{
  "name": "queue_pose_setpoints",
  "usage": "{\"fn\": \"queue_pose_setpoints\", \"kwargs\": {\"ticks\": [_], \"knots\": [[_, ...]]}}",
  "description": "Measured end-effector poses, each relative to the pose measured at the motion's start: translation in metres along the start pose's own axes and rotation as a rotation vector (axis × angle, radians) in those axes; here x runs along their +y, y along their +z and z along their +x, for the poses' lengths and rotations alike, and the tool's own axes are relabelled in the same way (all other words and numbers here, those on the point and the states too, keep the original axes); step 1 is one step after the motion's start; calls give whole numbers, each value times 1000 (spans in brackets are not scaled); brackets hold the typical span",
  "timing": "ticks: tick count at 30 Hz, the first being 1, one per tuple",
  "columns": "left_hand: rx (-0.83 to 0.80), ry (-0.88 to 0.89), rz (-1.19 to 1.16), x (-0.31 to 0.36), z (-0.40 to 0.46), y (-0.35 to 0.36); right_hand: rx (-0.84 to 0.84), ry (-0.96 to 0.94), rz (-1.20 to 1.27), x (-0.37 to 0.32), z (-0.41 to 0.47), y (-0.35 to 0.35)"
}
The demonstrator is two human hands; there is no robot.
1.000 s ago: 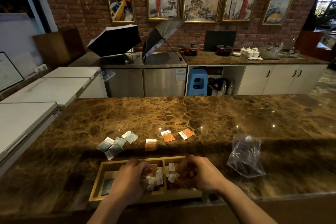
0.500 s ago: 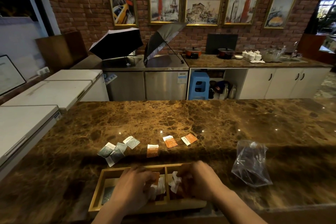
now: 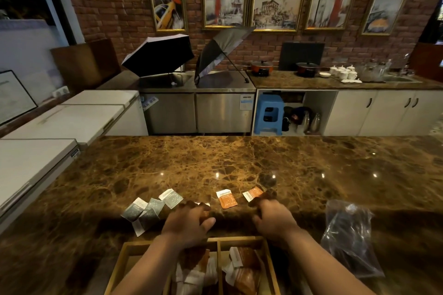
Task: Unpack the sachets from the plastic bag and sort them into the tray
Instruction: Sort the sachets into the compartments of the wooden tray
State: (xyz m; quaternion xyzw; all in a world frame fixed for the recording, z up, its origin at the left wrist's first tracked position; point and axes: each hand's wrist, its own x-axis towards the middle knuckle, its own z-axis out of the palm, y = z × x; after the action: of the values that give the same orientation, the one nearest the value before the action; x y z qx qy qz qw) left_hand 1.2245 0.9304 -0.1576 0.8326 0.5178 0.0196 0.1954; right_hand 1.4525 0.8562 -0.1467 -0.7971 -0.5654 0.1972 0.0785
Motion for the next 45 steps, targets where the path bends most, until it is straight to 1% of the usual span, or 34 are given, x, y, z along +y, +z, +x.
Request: {"fn": "queue_pose_setpoints", "kwargs": {"ticks": [3, 6, 8, 10, 12, 15, 20, 26, 28, 32, 34, 37, 40, 42, 44, 45], "knots": [[-110, -60, 15, 2, 9, 10, -110, -74, -37, -4, 9, 3], [-152, -79, 42, 3, 11, 18, -185, -99, -103, -3, 17, 9], [-130, -78, 52, 4, 10, 22, -206, -113, -125, 0, 20, 14], [-97, -66, 77, 5, 7, 23, -189, -109, -129, 3, 20, 19], [-59, -56, 95, 8, 4, 22, -150, -66, -109, 7, 21, 22], [19, -55, 60, 11, 1, 16, -107, 0, -57, 8, 23, 21], [51, -69, 78, 10, -5, 13, -167, -5, -60, 9, 21, 18], [151, -31, 107, 14, -20, 4, -199, -19, -78, 6, 14, 19], [176, -10, 131, 13, -26, -1, -178, -29, -41, 2, 6, 19], [230, 83, 202, 13, -41, -14, -31, -122, 33, -2, -14, 15], [292, 136, 229, 12, -51, -19, 42, -176, 100, -7, -29, 8], [360, 166, 246, 10, -68, -22, 108, -210, 190, -14, -51, -5], [385, 178, 268, 14, -90, -26, 120, -284, 156, -18, -81, -12], [381, 209, 259, 22, -104, -27, 89, -331, 89, -20, -101, -10], [340, 240, 313, 26, -114, -23, 56, -346, 20, -21, -118, -3], [291, 243, 363, 30, -119, -21, 48, -326, 33, -22, -125, 1]]}}
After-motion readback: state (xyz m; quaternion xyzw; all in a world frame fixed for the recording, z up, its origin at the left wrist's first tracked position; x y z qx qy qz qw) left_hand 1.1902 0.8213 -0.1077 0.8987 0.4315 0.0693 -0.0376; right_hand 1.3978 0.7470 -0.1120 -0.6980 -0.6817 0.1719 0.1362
